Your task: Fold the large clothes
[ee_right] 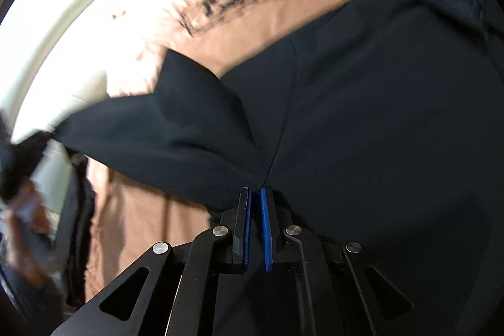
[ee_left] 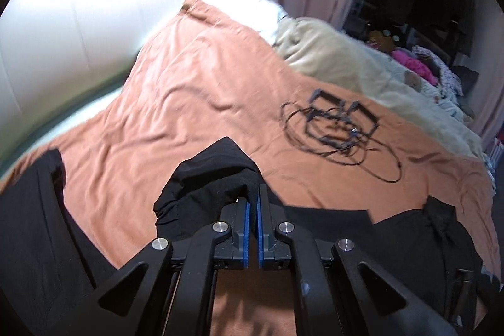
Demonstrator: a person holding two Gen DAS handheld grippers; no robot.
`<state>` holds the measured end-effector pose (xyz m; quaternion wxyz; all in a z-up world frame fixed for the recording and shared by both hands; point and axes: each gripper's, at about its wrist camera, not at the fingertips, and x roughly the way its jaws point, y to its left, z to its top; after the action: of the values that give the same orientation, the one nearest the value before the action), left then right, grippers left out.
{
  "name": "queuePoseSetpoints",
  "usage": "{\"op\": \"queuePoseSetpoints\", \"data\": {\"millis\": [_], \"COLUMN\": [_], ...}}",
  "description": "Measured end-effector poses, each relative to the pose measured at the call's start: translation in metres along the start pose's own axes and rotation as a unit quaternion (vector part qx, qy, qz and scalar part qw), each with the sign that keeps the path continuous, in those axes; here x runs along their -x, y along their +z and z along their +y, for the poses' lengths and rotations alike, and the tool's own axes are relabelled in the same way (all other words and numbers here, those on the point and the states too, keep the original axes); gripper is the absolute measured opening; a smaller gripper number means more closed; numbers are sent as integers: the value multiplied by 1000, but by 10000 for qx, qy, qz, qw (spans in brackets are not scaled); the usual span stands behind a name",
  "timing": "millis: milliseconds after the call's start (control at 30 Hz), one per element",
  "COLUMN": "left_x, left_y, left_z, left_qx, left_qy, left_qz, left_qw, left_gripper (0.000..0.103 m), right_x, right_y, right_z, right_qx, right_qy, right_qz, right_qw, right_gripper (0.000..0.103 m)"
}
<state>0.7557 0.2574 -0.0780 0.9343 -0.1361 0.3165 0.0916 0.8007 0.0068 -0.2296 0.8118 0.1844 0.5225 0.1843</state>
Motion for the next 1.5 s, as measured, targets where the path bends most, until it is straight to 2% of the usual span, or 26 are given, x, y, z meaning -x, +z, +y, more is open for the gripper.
{"op": "queuePoseSetpoints", "data": {"millis": [67, 100, 133, 167, 200, 267, 433, 500, 567, 800, 1100, 1200, 1267, 1333, 1367, 1400, 1433, 1467, 1500], "left_x": [17, 24, 33, 39, 45, 60, 88, 98, 107, 121, 120, 109, 94, 80, 70, 63, 57, 55, 54], "left_y": [9, 13, 16, 19, 22, 27, 32, 32, 30, 16, -16, -38, -63, -85, -102, -115, -133, -142, -149], "left_z": [-20, -29, -37, -44, -52, -78, -141, -166, -187, -254, -336, -363, -379, -385, -388, -394, -395, -395, -394], "left_qx": [-113, -146, -171, -194, -224, -352, -643, -799, -914, -1284, -1875, -2151, -2410, -2532, -2551, -2582, -2639, -2674, -2710], "left_qy": [-145, -224, -303, -369, -438, -608, -967, -1047, -1183, -1475, -1895, -2148, -2273, -2271, -2312, -2335, -2362, -2361, -2349], "left_qz": [-151, -206, -249, -273, -292, -371, -465, -533, -567, -391, -40, 429, 911, 1310, 1665, 1911, 2130, 2153, 2138], "left_qw": [9997, 9994, 9991, 9988, 9984, 9968, 9921, 9899, 9871, 9799, 9638, 9517, 9391, 9312, 9240, 9178, 9106, 9090, 9087], "left_gripper": [5, 5, 5, 5, 5, 5, 5, 5, 5, 5, 5, 6, 6, 12, 21, 38, 49, 67, 79], "right_x": [3, 8, 18, 24, 36, 56, 105, 124, 144, 206, 227, 230, 232, 234, 234, 235, 236, 236, 236], "right_y": [1, 1, -1, -2, -4, -8, -15, -21, -27, -40, -52, -55, -58, -61, -62, -63, -65, -66, -68], "right_z": [3, 4, 3, 2, 0, -5, -31, -44, -55, -100, -131, -141, -147, -154, -157, -161, -164, -168, -172], "right_qx": [102, 84, 37, 30, 45, 103, 22, -36, -49, -255, -479, -516, -556, -621, -663, -704, -746, -780, -828], "right_qy": [-71, -3, 107, 147, 148, 73, 5, -31, -56, -101, -62, -88, -95, -100, -125, -160, -188, -209, -230], "right_qz": [-8, 17, 18, -2, -73, -256, -451, -519, -685, -1046, -1206, -1209, -1212, -1195, -1190, -1206, -1237, -1251, -1240], "right_qw": [9999, 10000, 9999, 9999, 9999, 9996, 9990, 9986, 9976, 9941, 9915, 9913, 9910, 9908, 9906, 9901, 9893, 9889, 9885], "right_gripper": [3, 8, 10, 16, 27, 37, 41, 55, 59, 62, 62, 62, 62, 63, 70, 80, 82, 85, 85]}}
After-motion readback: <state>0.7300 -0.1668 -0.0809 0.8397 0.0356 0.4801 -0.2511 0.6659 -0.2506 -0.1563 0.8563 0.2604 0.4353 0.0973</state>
